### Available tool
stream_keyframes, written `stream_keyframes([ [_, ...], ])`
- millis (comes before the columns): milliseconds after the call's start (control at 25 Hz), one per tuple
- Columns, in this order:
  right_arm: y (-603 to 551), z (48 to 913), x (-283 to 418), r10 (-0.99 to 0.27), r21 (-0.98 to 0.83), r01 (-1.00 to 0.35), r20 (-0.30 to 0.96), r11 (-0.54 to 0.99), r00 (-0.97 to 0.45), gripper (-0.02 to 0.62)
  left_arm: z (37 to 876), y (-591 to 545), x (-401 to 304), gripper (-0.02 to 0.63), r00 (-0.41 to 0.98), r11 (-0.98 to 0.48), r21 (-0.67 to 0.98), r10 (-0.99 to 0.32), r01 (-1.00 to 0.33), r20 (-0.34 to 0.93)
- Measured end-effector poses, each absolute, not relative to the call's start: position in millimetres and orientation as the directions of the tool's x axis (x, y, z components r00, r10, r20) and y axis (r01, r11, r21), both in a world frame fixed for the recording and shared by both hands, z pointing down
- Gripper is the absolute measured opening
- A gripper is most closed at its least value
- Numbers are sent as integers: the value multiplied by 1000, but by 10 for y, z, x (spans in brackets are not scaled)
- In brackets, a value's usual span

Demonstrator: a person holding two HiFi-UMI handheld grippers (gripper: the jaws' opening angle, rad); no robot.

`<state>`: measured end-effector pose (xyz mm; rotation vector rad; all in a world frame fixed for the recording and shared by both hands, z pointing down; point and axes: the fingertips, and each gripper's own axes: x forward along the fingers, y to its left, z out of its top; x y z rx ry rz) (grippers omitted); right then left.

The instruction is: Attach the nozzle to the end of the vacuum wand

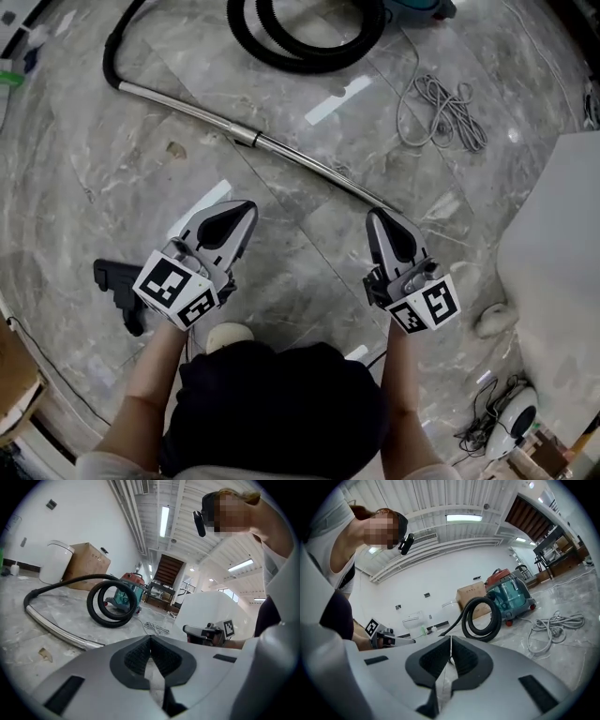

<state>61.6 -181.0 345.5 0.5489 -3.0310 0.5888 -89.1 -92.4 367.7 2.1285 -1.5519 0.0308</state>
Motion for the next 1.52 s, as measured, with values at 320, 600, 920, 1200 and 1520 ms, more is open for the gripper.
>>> stream_keyframes([
  [320, -1507, 3815, 117, -251, -361, -275, 114, 891, -961, 18, 3787, -525, -1133, 8, 301, -160, 408, -902, -899, 308],
  [600, -770, 3954, -1024, 79, -381, 28, 118, 924, -990, 18, 3669, 354, -1796, 8, 76, 65, 373, -933, -925, 351],
  [920, 712, 4041, -2268, 546, -341, 470, 175, 814, -819, 18, 3630, 1680, -2462, 8, -300, 434, 314, -869, -845, 393],
  [1200, 1685, 4261, -2483, 743, -77, 794, 415, 603, -525, 20, 3670, 2434, -2562, 8, -479, 604, 324, -787, -729, 389],
  [1520, 2234, 4473, -2770, 767, -203, 801, 488, 564, -416, 30, 3790, 2912, -2687, 8, -600, 696, 389, -718, -604, 353],
])
